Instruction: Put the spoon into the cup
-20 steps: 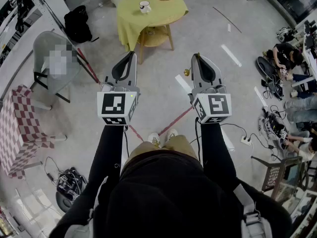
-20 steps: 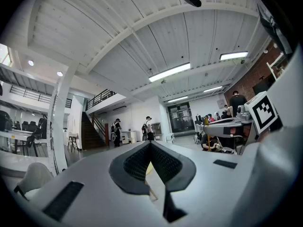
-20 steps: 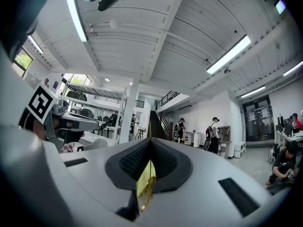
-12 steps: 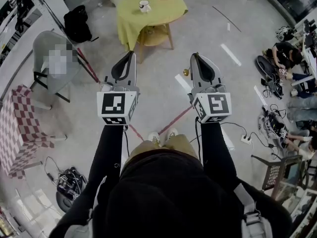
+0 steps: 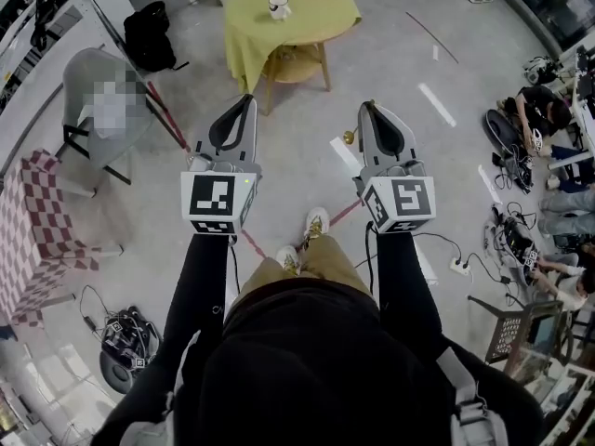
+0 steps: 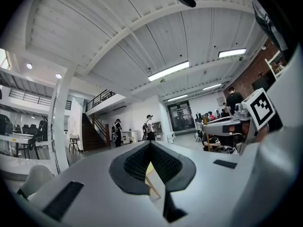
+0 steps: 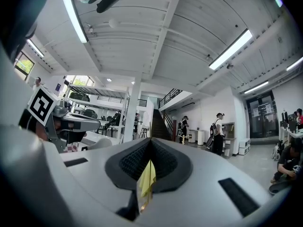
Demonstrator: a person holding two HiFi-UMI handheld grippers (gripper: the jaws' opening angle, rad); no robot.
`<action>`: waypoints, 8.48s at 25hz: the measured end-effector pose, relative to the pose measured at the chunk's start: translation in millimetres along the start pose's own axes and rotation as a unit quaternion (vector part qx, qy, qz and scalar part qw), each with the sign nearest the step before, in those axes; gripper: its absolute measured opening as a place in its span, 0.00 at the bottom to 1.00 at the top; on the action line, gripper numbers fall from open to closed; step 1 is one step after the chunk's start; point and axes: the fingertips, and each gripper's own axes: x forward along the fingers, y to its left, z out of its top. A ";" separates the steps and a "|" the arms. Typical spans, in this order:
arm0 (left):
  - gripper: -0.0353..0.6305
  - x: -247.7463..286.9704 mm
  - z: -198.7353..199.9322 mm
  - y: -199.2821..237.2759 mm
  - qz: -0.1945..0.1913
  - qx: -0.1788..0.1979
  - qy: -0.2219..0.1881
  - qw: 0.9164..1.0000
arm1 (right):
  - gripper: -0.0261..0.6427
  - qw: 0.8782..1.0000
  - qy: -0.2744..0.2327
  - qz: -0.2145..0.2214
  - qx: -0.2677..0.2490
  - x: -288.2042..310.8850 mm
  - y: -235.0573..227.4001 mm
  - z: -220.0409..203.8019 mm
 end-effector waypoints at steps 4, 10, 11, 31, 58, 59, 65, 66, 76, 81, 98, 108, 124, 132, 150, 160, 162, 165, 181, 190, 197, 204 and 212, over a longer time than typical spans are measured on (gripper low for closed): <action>0.08 13.5 -5.1 8.9 0.003 0.001 0.007 1.000 | 0.08 1.000 -0.008 0.005 0.008 19.3 -4.9 -2.1; 0.08 49.7 -11.2 29.9 0.023 0.008 0.013 1.000 | 0.08 0.999 -0.024 0.035 0.005 63.5 -16.0 -8.3; 0.08 57.1 -12.2 32.6 0.024 0.010 0.014 1.000 | 0.08 0.999 -0.026 0.038 0.006 71.9 -19.4 -8.5; 0.08 213.1 -25.7 99.3 0.077 0.033 0.043 0.996 | 0.08 0.990 -0.048 0.129 0.016 251.1 -88.2 -10.1; 0.08 354.3 -58.5 171.3 0.051 0.035 0.041 0.997 | 0.08 0.990 -0.047 0.132 0.008 394.5 -125.5 -31.9; 0.08 362.4 -59.7 176.6 0.047 0.033 0.040 0.998 | 0.08 0.990 -0.045 0.130 0.006 403.4 -125.8 -32.8; 0.08 416.4 -63.4 210.9 0.024 0.037 0.035 0.998 | 0.08 0.993 -0.034 0.117 0.004 462.7 -134.2 -34.9; 0.08 424.7 -65.4 217.7 0.020 0.035 0.035 0.999 | 0.08 0.993 -0.031 0.115 0.003 473.2 -133.7 -36.3; 0.08 494.5 -84.0 265.1 -0.037 0.044 0.020 0.998 | 0.08 0.995 -0.004 0.100 0.000 560.0 -127.3 -55.3; 0.08 514.2 -100.2 268.3 -0.067 0.031 0.014 0.997 | 0.08 0.996 0.017 0.091 0.011 580.3 -130.9 -75.0; 0.08 540.8 -135.3 270.4 -0.087 0.018 0.045 0.995 | 0.08 0.991 0.059 0.109 0.046 617.0 -130.1 -114.2; 0.08 541.9 -154.6 269.0 -0.094 0.011 0.064 0.993 | 0.08 0.986 0.098 0.103 0.082 627.2 -123.3 -162.1; 0.08 542.0 -165.0 271.9 -0.090 0.001 0.076 0.993 | 0.08 0.978 0.163 0.091 0.095 618.7 -115.8 -222.2; 0.08 544.9 -165.7 271.6 -0.092 0.003 0.078 0.993 | 0.08 0.978 0.171 0.074 0.093 620.7 -122.9 -235.5; 0.08 536.9 -170.0 271.8 -0.092 0.004 0.083 0.992 | 0.08 0.961 0.259 0.081 0.057 580.9 -109.7 -296.4; 0.08 530.3 -167.6 267.6 -0.094 0.003 0.084 0.992 | 0.08 0.954 0.289 0.081 0.010 573.5 -102.6 -299.6; 0.08 528.7 -169.3 266.6 -0.095 0.003 0.085 0.992 | 0.08 0.953 0.290 0.082 0.018 572.0 -100.0 -298.2; 0.08 527.2 -171.5 266.5 -0.095 0.003 0.087 0.992 | 0.08 0.954 0.289 0.078 0.022 569.8 -101.4 -300.0; 0.08 526.3 -172.2 260.5 -0.093 0.001 0.089 0.992 | 0.37 0.961 0.274 0.038 0.021 565.4 -123.9 -297.3; 0.08 526.1 -169.8 258.8 -0.093 0.003 0.088 0.992 | 0.38 0.962 0.270 0.032 0.020 565.0 -126.7 -292.8; 0.08 525.4 -173.0 261.6 -0.091 0.002 0.090 0.992 | 0.37 0.962 0.269 0.040 0.029 567.4 -121.7 -295.1; 0.08 526.1 -170.4 264.3 -0.091 0.002 0.086 0.992 | 0.37 0.965 0.258 0.040 0.027 571.8 -121.8 -285.7; 0.08 533.9 -156.4 265.9 -0.097 0.005 0.070 0.993 | 0.37 0.978 0.205 0.031 0.023 584.8 -134.6 -238.2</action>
